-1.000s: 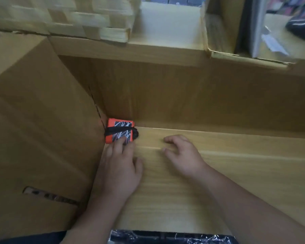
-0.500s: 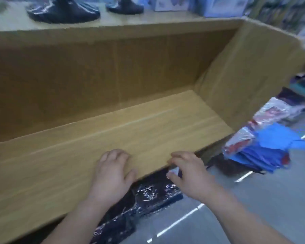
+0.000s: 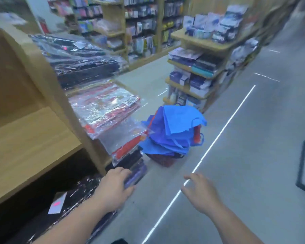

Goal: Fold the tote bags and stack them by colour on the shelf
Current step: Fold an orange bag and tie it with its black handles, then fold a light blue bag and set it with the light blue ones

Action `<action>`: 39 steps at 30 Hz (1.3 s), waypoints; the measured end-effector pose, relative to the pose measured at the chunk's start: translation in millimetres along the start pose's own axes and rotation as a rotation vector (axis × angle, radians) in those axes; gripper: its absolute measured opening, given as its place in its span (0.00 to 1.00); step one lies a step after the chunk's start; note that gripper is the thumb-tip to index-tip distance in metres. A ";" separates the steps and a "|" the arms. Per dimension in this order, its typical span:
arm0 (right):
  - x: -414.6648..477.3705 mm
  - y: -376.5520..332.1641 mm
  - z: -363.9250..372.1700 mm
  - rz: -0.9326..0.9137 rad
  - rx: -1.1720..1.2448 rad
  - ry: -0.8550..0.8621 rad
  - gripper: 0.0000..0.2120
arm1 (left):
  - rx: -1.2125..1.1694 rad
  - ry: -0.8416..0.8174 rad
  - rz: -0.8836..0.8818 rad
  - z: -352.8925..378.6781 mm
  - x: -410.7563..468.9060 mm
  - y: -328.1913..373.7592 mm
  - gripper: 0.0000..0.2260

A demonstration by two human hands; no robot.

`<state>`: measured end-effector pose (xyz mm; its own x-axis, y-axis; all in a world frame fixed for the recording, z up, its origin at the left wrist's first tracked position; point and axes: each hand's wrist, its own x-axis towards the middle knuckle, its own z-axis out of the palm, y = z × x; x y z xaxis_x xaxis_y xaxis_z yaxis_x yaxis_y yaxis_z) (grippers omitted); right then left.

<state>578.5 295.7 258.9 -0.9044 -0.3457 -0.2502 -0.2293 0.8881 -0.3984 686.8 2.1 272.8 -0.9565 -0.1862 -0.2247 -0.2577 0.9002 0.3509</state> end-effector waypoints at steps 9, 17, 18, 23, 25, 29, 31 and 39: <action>154.3 121.8 -75.3 0.186 0.046 0.033 0.23 | -0.027 -0.100 0.043 30.3 248.5 120.4 0.25; 324.5 180.7 -135.5 0.281 0.031 -0.059 0.22 | -0.162 -0.177 -0.055 31.5 444.0 159.3 0.25; 343.7 183.4 -142.6 0.290 0.042 -0.077 0.22 | -0.164 -0.179 -0.071 27.9 459.8 161.4 0.26; 442.7 199.7 -165.5 0.313 0.179 -0.147 0.20 | -0.188 -0.203 -0.182 22.7 530.3 160.9 0.24; 489.1 211.4 -168.7 0.289 0.176 -0.200 0.20 | -0.202 -0.176 -0.229 26.7 559.0 157.8 0.22; 601.2 241.1 -163.4 0.229 0.126 -0.286 0.22 | -0.144 -0.174 -0.356 45.8 618.2 151.8 0.24; 654.2 251.0 -155.8 0.205 0.103 -0.356 0.22 | -0.013 -0.258 -0.413 58.7 640.2 152.7 0.26; 790.0 277.9 -78.8 0.173 0.128 -0.584 0.19 | 0.076 -0.384 -0.650 123.8 712.4 123.7 0.35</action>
<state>-228.1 293.2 20.0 -0.5698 -0.3412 -0.7476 -0.0196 0.9151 -0.4027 -9.5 29.5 43.6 -0.4967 -0.5513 -0.6703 -0.7302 0.6829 -0.0206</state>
